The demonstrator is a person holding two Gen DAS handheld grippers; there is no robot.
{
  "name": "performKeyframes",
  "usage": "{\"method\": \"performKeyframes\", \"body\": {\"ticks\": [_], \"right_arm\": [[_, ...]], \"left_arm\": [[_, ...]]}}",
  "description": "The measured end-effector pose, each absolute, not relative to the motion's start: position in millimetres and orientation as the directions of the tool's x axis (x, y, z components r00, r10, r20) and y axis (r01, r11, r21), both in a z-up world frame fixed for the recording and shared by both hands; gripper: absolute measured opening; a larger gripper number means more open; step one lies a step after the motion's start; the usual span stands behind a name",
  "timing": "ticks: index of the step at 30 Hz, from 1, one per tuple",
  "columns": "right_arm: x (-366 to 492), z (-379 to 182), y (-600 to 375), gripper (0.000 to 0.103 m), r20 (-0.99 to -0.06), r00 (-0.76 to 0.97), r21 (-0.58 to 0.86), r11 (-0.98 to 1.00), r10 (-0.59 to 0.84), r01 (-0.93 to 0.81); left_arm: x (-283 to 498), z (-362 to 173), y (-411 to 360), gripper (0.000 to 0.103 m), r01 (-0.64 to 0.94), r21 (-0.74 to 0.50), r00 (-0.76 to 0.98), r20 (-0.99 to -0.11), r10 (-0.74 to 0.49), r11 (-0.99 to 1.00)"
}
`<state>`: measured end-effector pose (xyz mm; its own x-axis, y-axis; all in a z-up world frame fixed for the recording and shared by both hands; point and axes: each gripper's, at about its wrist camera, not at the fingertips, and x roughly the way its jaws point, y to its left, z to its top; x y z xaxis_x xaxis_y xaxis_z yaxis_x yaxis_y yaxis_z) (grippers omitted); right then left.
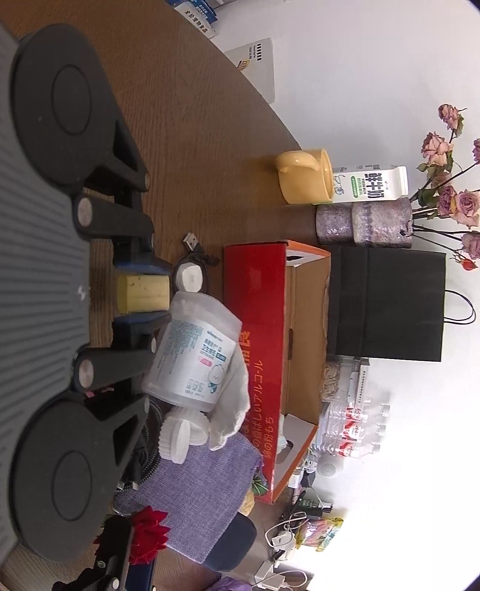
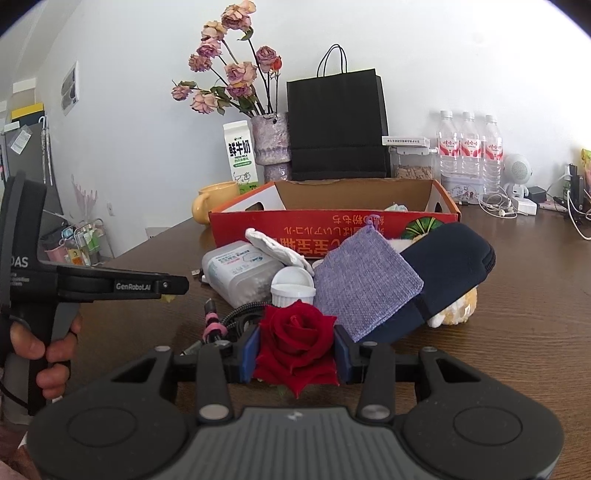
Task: Organize objects
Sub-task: 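Carry the rose and yellow block into the box while both tools open to release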
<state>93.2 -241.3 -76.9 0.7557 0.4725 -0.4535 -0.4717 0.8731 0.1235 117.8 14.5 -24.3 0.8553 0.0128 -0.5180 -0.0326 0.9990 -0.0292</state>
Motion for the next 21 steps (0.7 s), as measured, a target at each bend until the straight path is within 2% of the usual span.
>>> {"method": "performKeyframes", "body": {"ticks": [12,21], "right_arm": [[107,-46,-228,0.04,-0.366,0.797,0.053,0.865,0.481,-0.498],[138,-20,-221,0.04,-0.292,0.836,0.009,0.875,0.465,-0.484]], "left_arm": [[120,20,-1,0.022,0.018,-0.04,0.919,-0.393,-0.033,0.999],[145,44,-12,0.022,0.03,-0.057,0.943,-0.33,-0.048,0.998]]}}
